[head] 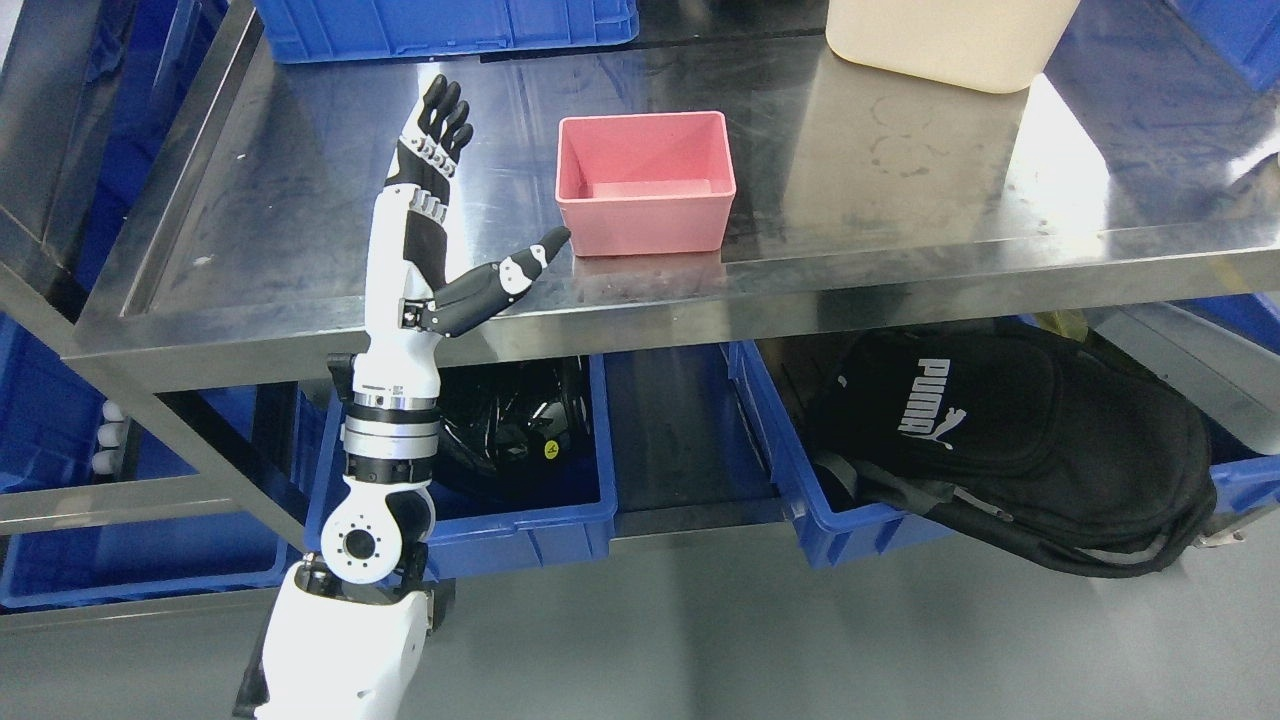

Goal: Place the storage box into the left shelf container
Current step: 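Reach the left hand forward over the table toward the pink box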

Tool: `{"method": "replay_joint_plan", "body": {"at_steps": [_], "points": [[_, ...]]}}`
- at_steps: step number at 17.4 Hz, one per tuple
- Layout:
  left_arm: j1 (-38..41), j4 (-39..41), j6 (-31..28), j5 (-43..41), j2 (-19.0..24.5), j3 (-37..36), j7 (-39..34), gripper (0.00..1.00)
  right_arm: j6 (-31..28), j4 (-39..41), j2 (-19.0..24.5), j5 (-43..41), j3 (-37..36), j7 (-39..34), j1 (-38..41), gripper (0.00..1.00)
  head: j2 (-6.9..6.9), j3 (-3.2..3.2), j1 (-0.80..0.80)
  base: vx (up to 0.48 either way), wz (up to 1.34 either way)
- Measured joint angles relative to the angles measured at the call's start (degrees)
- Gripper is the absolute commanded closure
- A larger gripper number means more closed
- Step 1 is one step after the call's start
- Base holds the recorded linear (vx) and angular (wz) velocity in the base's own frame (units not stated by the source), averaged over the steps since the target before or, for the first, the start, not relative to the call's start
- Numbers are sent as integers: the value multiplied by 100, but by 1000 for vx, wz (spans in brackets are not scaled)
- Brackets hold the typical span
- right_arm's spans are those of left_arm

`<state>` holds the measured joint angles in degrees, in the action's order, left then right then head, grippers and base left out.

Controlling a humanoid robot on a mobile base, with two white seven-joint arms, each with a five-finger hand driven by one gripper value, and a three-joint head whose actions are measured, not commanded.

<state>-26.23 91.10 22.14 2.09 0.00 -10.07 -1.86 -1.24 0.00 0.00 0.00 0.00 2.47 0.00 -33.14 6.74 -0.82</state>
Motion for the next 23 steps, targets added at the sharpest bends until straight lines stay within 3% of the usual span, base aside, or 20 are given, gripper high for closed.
{"method": "replay_joint_plan", "body": {"at_steps": [4, 7, 10, 14, 23], "points": [[10, 14, -41, 1, 0, 170, 207, 1, 0, 0, 0, 0, 0, 0, 0, 0, 1, 0, 0, 0, 0], [-265, 17, -195, -74, 0, 375, 1047, 1, 0, 0, 0, 0, 0, 0, 0, 0, 1, 0, 0, 0, 0], [-884, -21, -1276, -133, 37, 712, 2254, 1, 0, 0, 0, 0, 0, 0, 1, 0, 2, 0, 0, 0, 0], [-1845, -109, -2473, -176, 449, 946, 3978, 1, 0, 0, 0, 0, 0, 0, 0, 0, 2, 0, 0, 0, 0], [-3096, -406, -3276, -703, 1323, -238, 5164, 5, 0, 0, 0, 0, 0, 0, 0, 0, 1, 0, 0, 0, 0]]}}
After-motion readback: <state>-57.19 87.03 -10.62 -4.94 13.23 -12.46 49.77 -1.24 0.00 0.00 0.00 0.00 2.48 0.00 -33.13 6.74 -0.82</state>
